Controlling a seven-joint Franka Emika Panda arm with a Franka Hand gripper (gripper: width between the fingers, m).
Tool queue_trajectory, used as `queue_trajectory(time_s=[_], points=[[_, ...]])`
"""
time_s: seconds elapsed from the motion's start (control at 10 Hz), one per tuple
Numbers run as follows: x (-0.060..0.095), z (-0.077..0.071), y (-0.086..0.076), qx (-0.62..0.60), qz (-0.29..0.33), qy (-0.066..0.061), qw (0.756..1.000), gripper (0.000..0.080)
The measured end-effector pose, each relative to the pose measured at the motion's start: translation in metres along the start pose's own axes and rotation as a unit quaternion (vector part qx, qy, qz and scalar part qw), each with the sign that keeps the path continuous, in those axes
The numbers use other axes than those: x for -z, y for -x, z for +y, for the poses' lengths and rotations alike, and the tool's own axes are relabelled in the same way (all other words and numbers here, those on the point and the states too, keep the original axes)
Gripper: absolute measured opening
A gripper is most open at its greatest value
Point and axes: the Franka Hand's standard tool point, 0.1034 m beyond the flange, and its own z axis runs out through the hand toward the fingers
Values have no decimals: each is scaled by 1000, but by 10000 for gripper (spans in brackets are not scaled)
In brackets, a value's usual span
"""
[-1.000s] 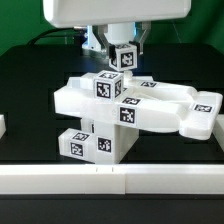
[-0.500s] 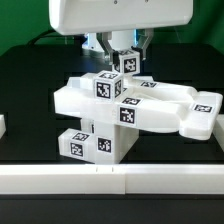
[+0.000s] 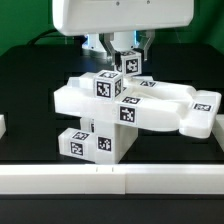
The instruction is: Assemble chair
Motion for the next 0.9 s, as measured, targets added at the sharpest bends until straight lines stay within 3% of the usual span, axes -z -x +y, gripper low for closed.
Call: queue_trajectory(time_s=[0.3,0.7,0.9], points=[[-3,-1,4,-1,-3,-1,1000,288],[-3,6,-3,-2,11,11,1000,288],[-3,6,-3,-2,11,11,1000,288]])
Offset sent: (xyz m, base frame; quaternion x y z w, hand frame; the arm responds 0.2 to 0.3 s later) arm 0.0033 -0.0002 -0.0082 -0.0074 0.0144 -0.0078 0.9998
